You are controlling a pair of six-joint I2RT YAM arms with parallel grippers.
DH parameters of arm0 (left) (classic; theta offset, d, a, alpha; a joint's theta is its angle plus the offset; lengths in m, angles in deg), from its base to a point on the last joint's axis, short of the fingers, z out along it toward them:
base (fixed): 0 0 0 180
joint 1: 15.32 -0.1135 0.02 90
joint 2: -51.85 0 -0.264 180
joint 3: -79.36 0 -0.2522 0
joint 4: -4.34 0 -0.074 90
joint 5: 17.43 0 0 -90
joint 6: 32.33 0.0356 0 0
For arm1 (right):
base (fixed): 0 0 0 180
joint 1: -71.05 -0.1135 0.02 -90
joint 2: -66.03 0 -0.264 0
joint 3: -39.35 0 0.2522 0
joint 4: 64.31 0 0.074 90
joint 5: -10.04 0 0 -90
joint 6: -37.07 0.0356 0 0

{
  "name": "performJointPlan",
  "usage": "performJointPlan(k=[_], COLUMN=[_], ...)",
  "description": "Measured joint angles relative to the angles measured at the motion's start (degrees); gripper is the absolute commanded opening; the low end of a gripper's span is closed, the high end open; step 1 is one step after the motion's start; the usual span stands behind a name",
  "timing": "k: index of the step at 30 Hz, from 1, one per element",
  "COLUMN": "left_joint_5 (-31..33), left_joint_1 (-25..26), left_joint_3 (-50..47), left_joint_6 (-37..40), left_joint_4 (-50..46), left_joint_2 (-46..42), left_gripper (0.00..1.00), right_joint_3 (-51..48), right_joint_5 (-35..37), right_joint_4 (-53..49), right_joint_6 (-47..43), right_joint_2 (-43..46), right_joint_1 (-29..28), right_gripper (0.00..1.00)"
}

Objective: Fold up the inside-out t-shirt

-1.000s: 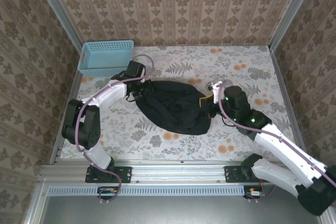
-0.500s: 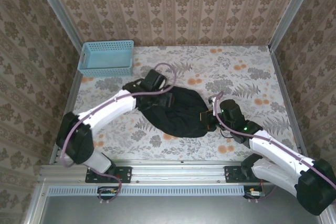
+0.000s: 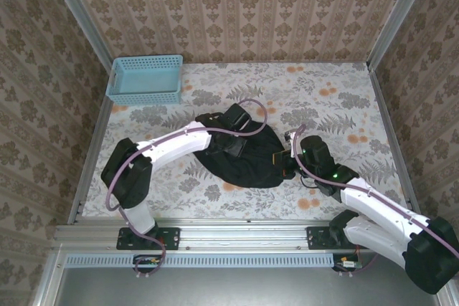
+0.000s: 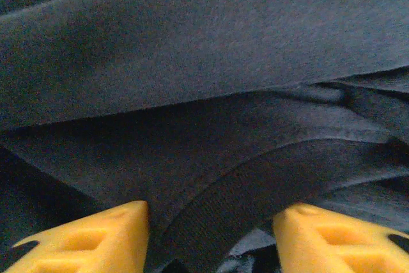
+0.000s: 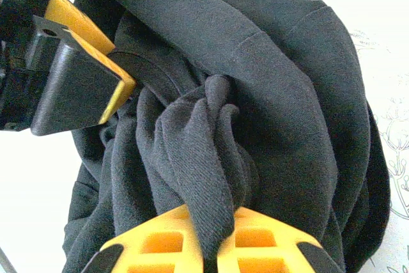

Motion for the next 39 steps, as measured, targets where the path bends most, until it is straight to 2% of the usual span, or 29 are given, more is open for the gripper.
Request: performJointPlan(k=[5, 8, 14, 17, 21, 25, 26, 27, 30, 35, 39], left_joint_5=[2.8, 3.0, 0.2, -4.3, -12.7, -16.7, -17.3, -17.8, -18.7, -19.5, -20.0], left_joint_1=[-0.2, -0.9, -5.0, -7.5, -12.2, -13.2, -13.2, -13.1, -12.7, -12.3, -12.3], left_joint_3=[0.0, 0.0, 0.4, 2.1, 3.8, 3.8, 3.7, 3.7, 3.6, 2.7, 2.7], left_joint_6=[0.2, 0.0, 0.3, 0.3, -0.1, -0.1, -0.1, -0.1, -0.1, -0.5, -0.7], left_joint_4=[-0.1, 0.4, 1.0, 1.2, 2.8, 2.8, 2.8, 2.8, 3.5, 4.1, 4.1], left_joint_2=[0.2, -0.1, -5.2, -10.3, -16.1, -17.0, -16.9, -16.9, -16.9, -16.9, -16.9], left_gripper=[0.22, 0.00, 0.00, 0.00, 0.00, 0.00, 0.00, 0.00, 0.00, 0.00, 0.00], right_joint_3=[0.0, 0.0, 0.0, 0.0, 0.4, 3.3, 4.4, 5.6, 9.7, 15.8, 19.4], right_joint_5=[0.0, 0.3, 3.6, 5.6, 6.4, 6.2, 6.0, 6.0, 6.1, 6.6, 7.1], right_joint_4=[0.0, 0.0, -0.2, -0.4, -0.4, -1.3, -2.3, -3.4, -6.6, -9.4, -9.5], right_joint_6=[0.0, 0.0, 0.0, 0.0, 0.0, -0.1, -0.2, -0.1, -0.9, -3.3, -4.2], right_joint_2=[0.0, 0.0, -1.2, -1.4, -2.0, -2.1, -2.1, -2.1, -2.4, -4.3, -8.9], right_joint_1=[0.0, 0.0, -0.3, -0.9, -1.4, -1.6, -1.6, -1.6, -1.6, -2.1, -4.3], right_gripper=[0.00, 0.00, 0.00, 0.02, 0.12, 0.29, 0.36, 0.48, 0.63, 0.73, 0.72])
